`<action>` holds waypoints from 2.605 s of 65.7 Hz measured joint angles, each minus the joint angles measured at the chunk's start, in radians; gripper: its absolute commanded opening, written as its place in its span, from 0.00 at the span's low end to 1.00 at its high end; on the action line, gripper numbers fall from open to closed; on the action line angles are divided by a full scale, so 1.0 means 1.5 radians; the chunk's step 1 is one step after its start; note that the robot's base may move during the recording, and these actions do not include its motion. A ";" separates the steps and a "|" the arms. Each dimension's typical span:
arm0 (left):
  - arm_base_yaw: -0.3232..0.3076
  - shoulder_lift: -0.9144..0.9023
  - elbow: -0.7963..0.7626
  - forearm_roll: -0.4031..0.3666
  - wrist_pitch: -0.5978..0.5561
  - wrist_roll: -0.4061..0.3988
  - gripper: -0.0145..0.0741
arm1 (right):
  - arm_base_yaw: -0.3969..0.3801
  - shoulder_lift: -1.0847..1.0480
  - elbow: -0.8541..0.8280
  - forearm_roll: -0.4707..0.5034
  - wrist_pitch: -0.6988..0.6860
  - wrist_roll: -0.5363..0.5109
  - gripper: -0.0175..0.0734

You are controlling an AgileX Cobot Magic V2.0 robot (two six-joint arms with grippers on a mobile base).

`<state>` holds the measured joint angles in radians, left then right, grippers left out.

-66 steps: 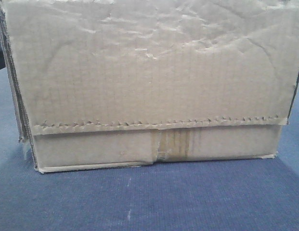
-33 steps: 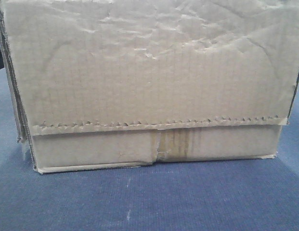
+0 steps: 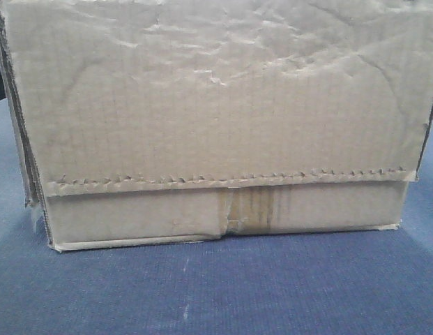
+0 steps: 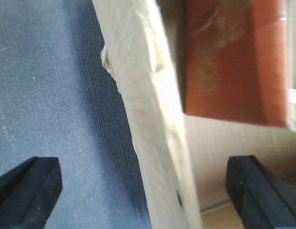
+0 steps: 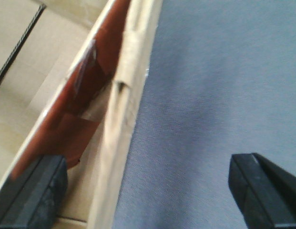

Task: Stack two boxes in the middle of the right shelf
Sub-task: 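Lift the two stacked boxes off the table with both grippers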

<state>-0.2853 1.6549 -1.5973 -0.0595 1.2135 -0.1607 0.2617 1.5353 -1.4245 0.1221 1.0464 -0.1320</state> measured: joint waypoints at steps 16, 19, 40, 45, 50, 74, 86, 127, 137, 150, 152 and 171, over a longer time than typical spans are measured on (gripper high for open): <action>0.000 0.015 0.002 -0.005 0.000 0.000 0.30 | 0.000 0.032 0.000 0.000 -0.005 -0.003 0.48; 0.000 0.015 0.002 -0.010 0.000 0.000 0.13 | 0.000 0.032 0.000 0.002 -0.006 -0.003 0.34; -0.002 0.015 0.002 -0.015 -0.001 -0.013 0.04 | 0.006 0.032 0.000 0.025 -0.005 0.004 0.02; -0.002 0.015 -0.003 -0.012 -0.001 -0.023 0.04 | 0.006 0.032 0.000 0.025 -0.004 0.009 0.02; -0.002 0.015 -0.014 -0.003 0.004 -0.034 0.04 | 0.006 0.028 0.000 0.026 0.002 0.020 0.02; -0.002 0.009 -0.154 0.014 0.024 -0.039 0.04 | 0.006 -0.057 -0.014 0.023 -0.025 0.036 0.02; -0.002 -0.016 -0.239 0.018 0.026 -0.039 0.04 | 0.006 -0.091 -0.097 0.016 -0.026 0.038 0.02; -0.002 -0.068 -0.354 0.032 0.031 -0.039 0.04 | 0.006 -0.105 -0.258 0.014 -0.012 0.036 0.02; -0.002 -0.068 -0.354 0.032 0.031 -0.039 0.04 | 0.006 -0.105 -0.258 0.014 -0.012 0.036 0.02; -0.002 -0.068 -0.354 0.032 0.031 -0.039 0.04 | 0.006 -0.105 -0.258 0.014 -0.012 0.036 0.02; -0.002 -0.068 -0.354 0.032 0.031 -0.039 0.04 | 0.006 -0.105 -0.258 0.014 -0.012 0.036 0.02; -0.002 -0.068 -0.354 0.032 0.031 -0.039 0.04 | 0.006 -0.105 -0.258 0.014 -0.012 0.036 0.02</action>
<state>-0.2876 1.5536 -2.1278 -0.0114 1.2597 -0.2199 0.2710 1.3783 -1.8110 0.1431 1.0277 -0.0780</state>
